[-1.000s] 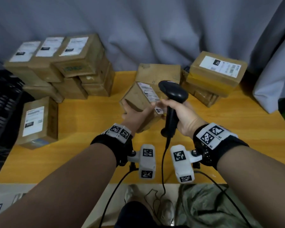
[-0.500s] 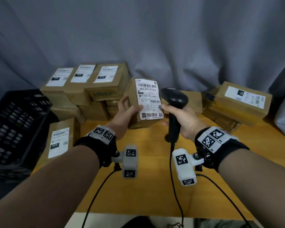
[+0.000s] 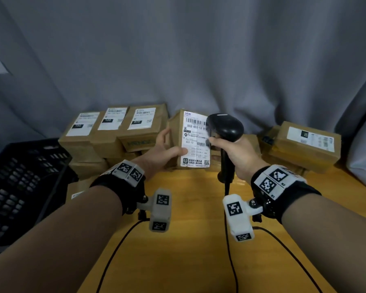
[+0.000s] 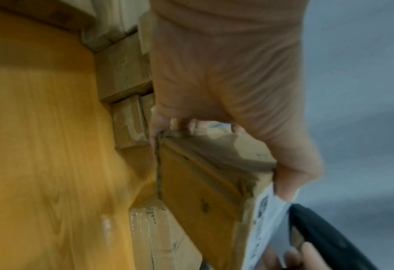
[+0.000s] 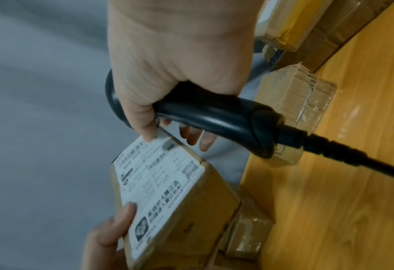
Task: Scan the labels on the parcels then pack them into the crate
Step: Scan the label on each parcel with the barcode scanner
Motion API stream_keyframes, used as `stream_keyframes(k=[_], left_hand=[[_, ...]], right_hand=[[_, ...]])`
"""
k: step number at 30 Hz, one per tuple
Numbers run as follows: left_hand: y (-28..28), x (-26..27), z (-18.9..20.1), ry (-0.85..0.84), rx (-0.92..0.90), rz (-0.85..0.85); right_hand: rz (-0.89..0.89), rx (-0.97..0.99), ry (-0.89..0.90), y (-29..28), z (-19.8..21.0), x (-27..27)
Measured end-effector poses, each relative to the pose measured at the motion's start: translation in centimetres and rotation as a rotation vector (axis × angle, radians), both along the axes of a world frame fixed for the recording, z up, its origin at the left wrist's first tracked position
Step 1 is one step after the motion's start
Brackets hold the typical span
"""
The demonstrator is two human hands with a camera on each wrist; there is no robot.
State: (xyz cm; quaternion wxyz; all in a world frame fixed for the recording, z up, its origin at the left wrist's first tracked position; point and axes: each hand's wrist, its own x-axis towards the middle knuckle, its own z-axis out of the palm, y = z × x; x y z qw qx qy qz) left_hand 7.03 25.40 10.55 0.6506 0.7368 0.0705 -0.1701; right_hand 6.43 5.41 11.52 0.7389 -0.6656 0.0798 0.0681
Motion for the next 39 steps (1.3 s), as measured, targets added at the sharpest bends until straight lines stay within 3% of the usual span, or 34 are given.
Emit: stream_keyframes(k=[4, 8, 12, 18, 34, 39], left_hand=[[0.6, 0.8, -0.5, -0.046, 0.045, 0.057], [1.1, 1.6, -1.3, -0.011, 0.110, 0.186], [0.7, 2.1, -1.5, -0.003, 0.161, 0.191], [0.2, 2.5, -1.7, -0.009, 0.184, 0.120], [-0.4, 3.6, -2.6, -0.038, 0.294, 0.082], [-1.5, 2.5, -1.1, -0.027, 0.327, 0.082]], right_hand=[[0.019, 0.012, -0.023, -0.7, 1.8, -0.1], [0.193, -0.096, 0.018, -1.1, 4.6, 0.2], [0.286, -0.228, 0.068, -1.1, 7.0, 0.5], [0.278, -0.367, 0.068, -0.9, 8.1, 0.0], [0.208, -0.328, 0.068, -2.1, 9.7, -1.0], [0.173, -0.299, 0.071, -2.8, 9.4, -1.3]])
